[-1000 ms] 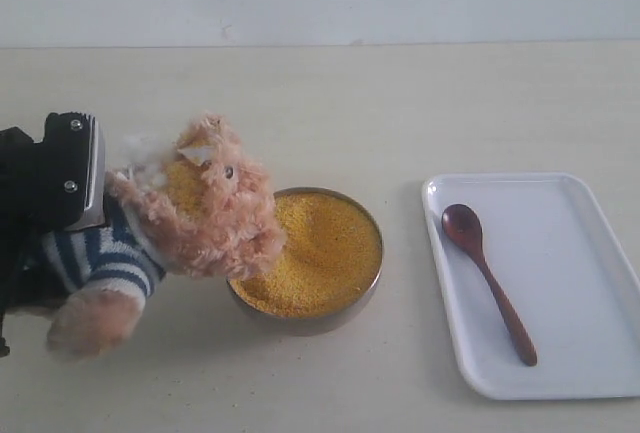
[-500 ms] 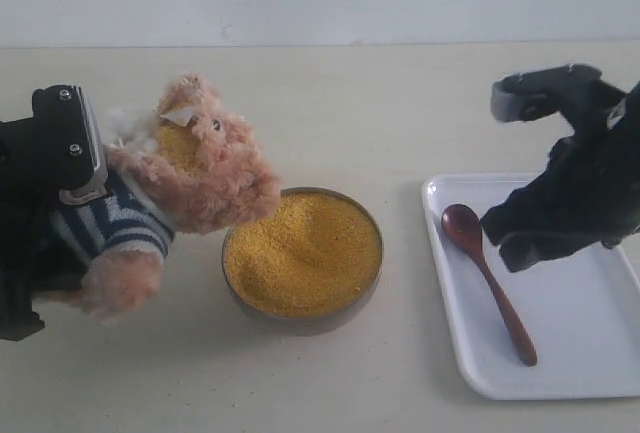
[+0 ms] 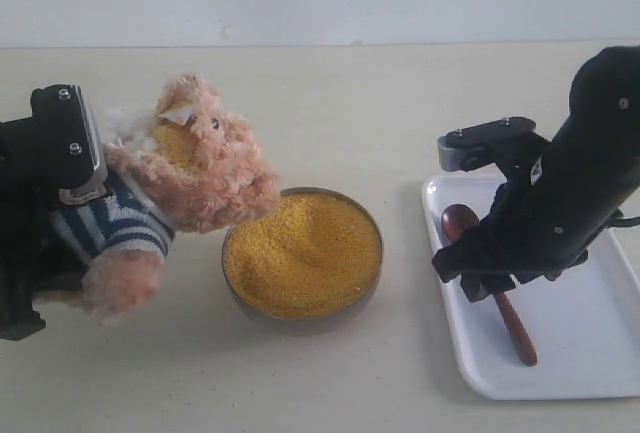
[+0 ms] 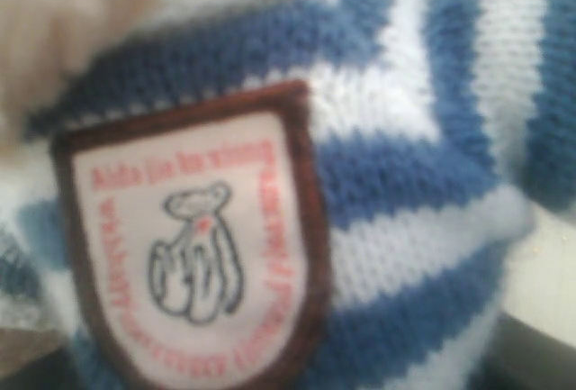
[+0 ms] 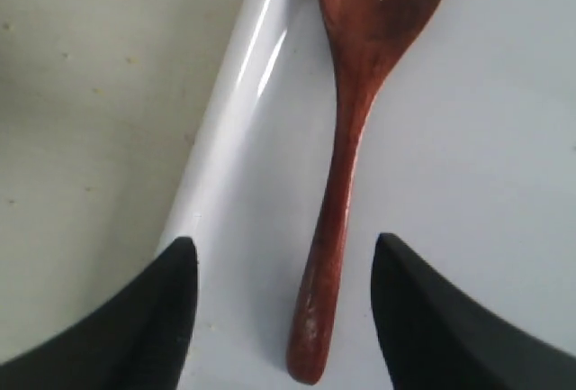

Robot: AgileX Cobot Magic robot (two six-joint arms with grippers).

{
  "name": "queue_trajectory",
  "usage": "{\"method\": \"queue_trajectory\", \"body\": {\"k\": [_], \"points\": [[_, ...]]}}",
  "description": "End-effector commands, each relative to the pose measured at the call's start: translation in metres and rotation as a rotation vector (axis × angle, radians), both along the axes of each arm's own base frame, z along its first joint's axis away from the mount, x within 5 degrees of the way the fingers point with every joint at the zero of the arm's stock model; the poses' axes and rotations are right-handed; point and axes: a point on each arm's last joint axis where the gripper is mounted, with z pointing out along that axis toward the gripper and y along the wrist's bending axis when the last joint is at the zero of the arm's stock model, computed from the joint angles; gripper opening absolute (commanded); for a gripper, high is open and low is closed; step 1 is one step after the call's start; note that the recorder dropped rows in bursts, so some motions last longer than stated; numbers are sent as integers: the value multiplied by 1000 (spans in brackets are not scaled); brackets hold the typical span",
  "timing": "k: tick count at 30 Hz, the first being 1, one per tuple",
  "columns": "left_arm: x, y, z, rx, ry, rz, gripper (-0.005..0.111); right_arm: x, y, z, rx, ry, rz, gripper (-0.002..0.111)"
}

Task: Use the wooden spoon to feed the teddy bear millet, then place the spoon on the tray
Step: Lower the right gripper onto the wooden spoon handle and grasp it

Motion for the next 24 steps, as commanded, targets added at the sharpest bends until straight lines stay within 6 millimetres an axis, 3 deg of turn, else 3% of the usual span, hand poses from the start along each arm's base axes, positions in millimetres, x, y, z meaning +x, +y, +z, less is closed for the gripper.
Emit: {"method": "queue_trajectory", "body": {"k": [1,10,12,15,19,24], "points": [[1,-1,0,-17,-14,16,4,-2,-3,-15,-5,-34,-1,54],[1,-1,0,-16,-11,16,4,-10,-8,-44,-45,24,6,50],[1,-1,0,-16,-11,16,4,-10,-8,-46,-51,38,6,38],[1,-1,0,-16,-9,16,4,-11,-8,-45,-58,52,12,3],[1,-1,0,-16,-9,16,4,-6,-7,-29,-66,37,37,0],[1,-1,0,-16,-9,16,4,0,-1,15,-105,-29,124,0]]}}
